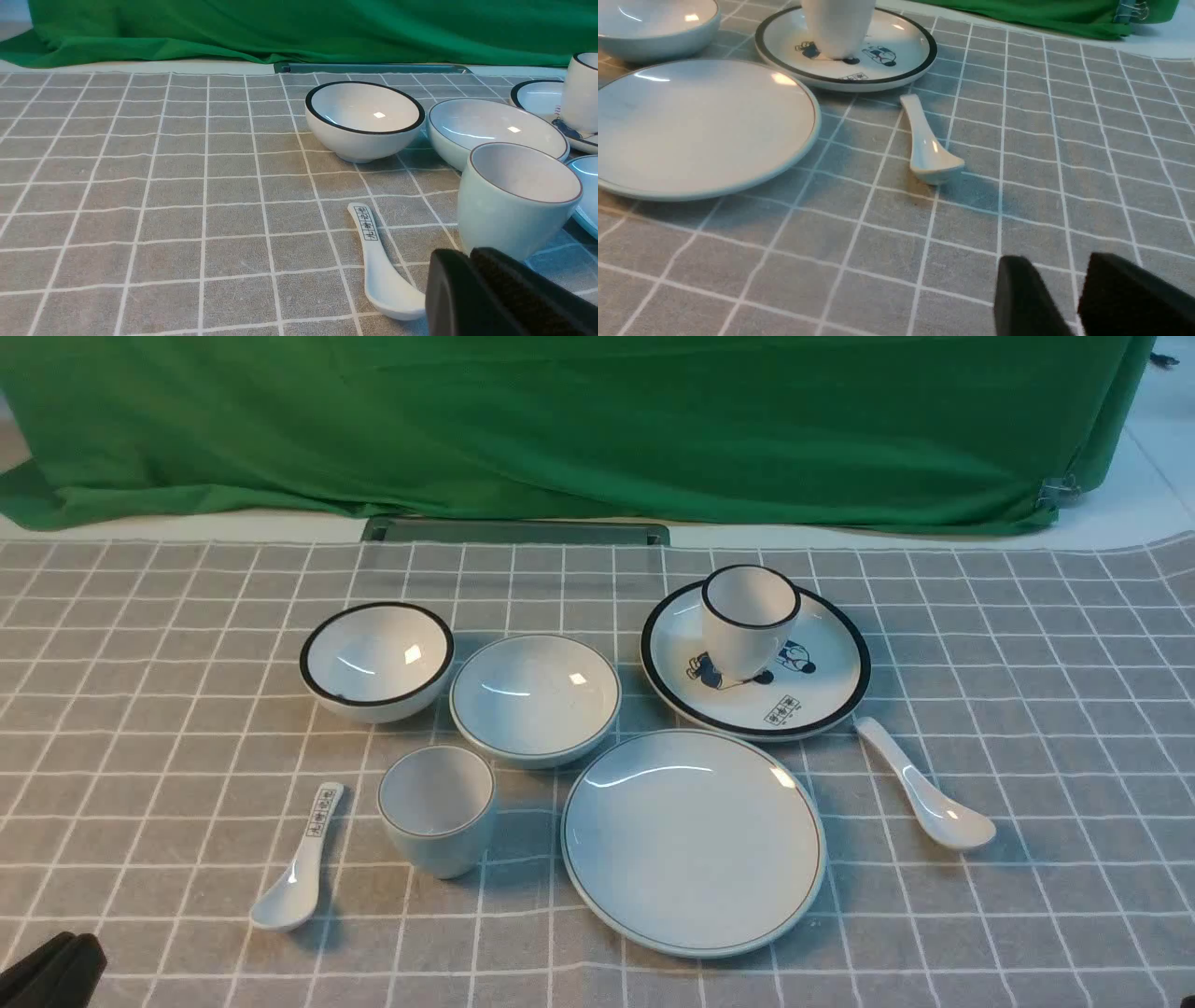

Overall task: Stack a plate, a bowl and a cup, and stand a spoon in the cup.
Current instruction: Use the left arm to grab a blue rice bowl

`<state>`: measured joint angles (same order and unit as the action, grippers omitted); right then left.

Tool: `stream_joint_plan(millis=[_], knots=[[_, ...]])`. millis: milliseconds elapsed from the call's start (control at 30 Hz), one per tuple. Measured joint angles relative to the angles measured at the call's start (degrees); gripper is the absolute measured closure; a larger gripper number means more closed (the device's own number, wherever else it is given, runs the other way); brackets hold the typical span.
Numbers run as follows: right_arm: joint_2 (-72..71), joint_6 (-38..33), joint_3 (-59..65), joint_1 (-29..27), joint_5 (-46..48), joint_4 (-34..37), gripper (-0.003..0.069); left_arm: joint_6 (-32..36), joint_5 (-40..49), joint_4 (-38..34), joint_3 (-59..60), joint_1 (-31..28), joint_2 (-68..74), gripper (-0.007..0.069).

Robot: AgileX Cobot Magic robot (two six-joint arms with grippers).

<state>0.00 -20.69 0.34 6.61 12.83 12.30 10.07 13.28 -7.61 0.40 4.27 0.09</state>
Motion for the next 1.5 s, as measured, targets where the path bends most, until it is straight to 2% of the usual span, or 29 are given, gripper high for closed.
stream_joint_plan(millis=[833, 1033, 1167, 1233, 1267, 1367, 1400, 1467, 1500], knots=[[0.0, 0.0, 0.0, 0.0, 0.0, 0.0, 0.0417, -0.6, -1.4, -1.5, 0.0, 0.0, 0.0, 0.0607], [0.0, 0.0, 0.0, 0.0, 0.0, 0.0, 0.0417, -7.9, -12.9, -23.0, 0.0, 0.0, 0.0, 0.0607], [0.0, 0.0, 0.0, 0.0, 0.0, 0.0, 0.0417, -12.1, -16.9, -27.5, -0.1, 0.0, 0.0, 0.0607], [0.0, 0.0, 0.0, 0.0, 0.0, 0.0, 0.0417, -12.8, -13.8, -28.0, -1.4, 0.0, 0.1, 0.0607], [0.0, 0.0, 0.0, 0.0, 0.0, 0.0, 0.0417, -11.9, -7.7, -27.8, -5.2, 0.0, 1.6, 0.0607], [0.0, 0.0, 0.0, 0.0, 0.0, 0.0, 0.0417, -4.5, 6.3, -26.3, -16.0, 0.0, 8.9, 0.0607], [0.0, 0.0, 0.0, 0.0, 0.0, 0.0, 0.0417, -4.0, 7.3, -26.2, -16.8, 0.0, 8.9, 0.0607], [0.0, 0.0, 0.0, 0.0, 0.0, 0.0, 0.0417, 0.8, 17.2, -25.1, -24.2, 0.0, 16.1, 0.0607], [0.0, 0.0, 0.0, 0.0, 0.0, 0.0, 0.0417, 5.2, 25.4, -23.7, -30.7, 0.0, 23.9, 0.0607]])
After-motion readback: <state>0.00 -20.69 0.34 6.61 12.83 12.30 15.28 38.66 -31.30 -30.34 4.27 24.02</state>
